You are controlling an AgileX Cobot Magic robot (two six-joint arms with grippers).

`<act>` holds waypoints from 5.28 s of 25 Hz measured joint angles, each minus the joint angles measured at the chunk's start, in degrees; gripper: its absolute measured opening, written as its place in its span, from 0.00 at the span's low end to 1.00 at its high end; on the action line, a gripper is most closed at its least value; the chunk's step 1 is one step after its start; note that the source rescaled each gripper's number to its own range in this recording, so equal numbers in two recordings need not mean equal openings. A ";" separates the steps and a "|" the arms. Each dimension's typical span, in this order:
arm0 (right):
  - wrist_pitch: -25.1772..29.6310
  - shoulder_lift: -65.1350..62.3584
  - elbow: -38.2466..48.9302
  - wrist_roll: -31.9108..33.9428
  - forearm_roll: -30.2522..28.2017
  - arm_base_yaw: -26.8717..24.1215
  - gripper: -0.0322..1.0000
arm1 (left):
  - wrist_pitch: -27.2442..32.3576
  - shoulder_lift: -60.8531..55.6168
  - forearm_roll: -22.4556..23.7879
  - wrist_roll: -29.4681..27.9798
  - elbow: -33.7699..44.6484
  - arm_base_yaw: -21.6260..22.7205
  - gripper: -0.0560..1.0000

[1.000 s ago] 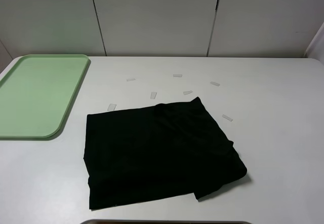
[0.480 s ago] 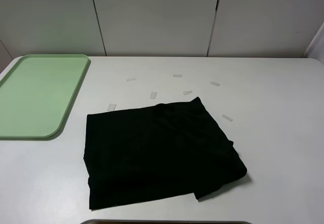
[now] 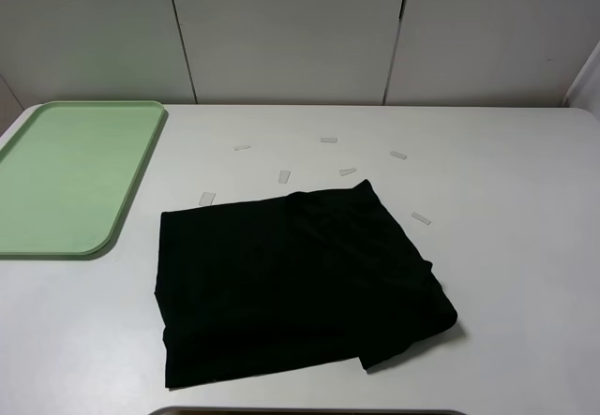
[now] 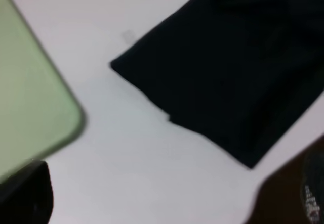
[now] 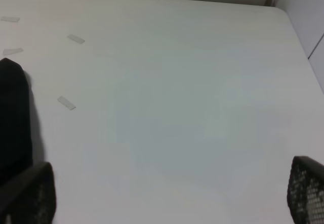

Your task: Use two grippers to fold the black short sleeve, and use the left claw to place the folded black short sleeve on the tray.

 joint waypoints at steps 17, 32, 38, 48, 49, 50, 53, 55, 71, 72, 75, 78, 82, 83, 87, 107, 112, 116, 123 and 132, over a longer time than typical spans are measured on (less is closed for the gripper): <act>0.00 0.00 0.00 -0.05 0.00 0.00 1.00 | -33.08 54.07 -21.54 -5.62 -1.11 3.52 0.93; 0.00 0.00 0.00 -0.05 0.00 0.00 1.00 | -34.25 79.39 -52.47 25.01 2.95 12.31 0.91; 0.00 0.00 0.00 -0.05 0.00 0.00 1.00 | -38.47 81.40 -58.37 31.55 7.94 13.07 0.91; 0.00 0.00 0.00 -0.05 0.00 0.00 1.00 | -43.89 81.58 -61.01 34.43 13.41 13.12 0.91; 0.00 0.00 0.00 -0.05 0.00 0.00 1.00 | -44.68 81.58 -61.01 34.46 13.78 13.12 0.91; 0.00 0.00 0.00 -0.05 0.00 0.00 1.00 | -45.27 81.58 -61.01 34.46 14.02 13.12 0.91; 0.00 0.00 0.00 -0.05 0.00 0.00 1.00 | -46.95 81.58 -61.08 34.96 14.09 13.12 0.91; 0.00 0.00 0.00 -0.05 0.00 0.00 1.00 | -47.70 81.58 -61.15 35.35 14.09 13.12 0.91; 0.00 0.00 0.00 -0.05 0.04 0.00 1.00 | -45.12 95.86 -67.21 41.35 6.74 13.12 0.88; 0.00 0.00 0.00 -0.05 0.04 0.00 1.00 | -44.40 96.91 -67.41 41.47 5.66 13.05 0.86; 0.00 0.00 0.00 -0.05 0.04 0.00 1.00 | -43.09 98.78 -67.56 41.54 3.60 12.65 0.82; 0.00 0.00 0.00 -0.05 0.04 0.00 1.00 | -41.90 101.14 -67.62 41.54 0.90 11.73 0.75; 0.00 0.00 0.00 -0.05 0.04 0.00 1.00 | -42.04 103.88 -67.43 41.58 -1.41 10.79 0.49; 0.00 0.00 0.00 -0.05 0.04 0.00 1.00 | -42.79 104.52 -66.86 41.64 -1.67 10.79 0.25; 0.00 0.00 0.00 -0.05 0.04 0.00 1.00 | -43.27 104.53 -66.54 42.68 -1.78 10.79 0.06; 0.00 0.00 0.00 -0.05 0.04 0.00 1.00 | -26.48 86.57 13.19 -14.97 -11.92 16.68 0.06; 0.00 0.00 0.00 -0.05 0.04 0.00 1.00 | -27.51 86.15 8.26 -11.73 -14.06 14.79 0.05; 0.00 0.00 0.00 -0.05 0.04 0.00 1.00 | -30.41 86.15 0.50 -6.71 -14.19 11.96 0.05; 0.00 0.00 0.00 -0.05 0.04 0.00 1.00 | -37.51 86.20 -9.66 -0.67 -14.19 1.32 0.05; 0.00 0.00 0.00 -0.05 0.04 0.00 1.00 | -45.36 86.33 -14.87 -0.45 -14.19 -6.97 0.05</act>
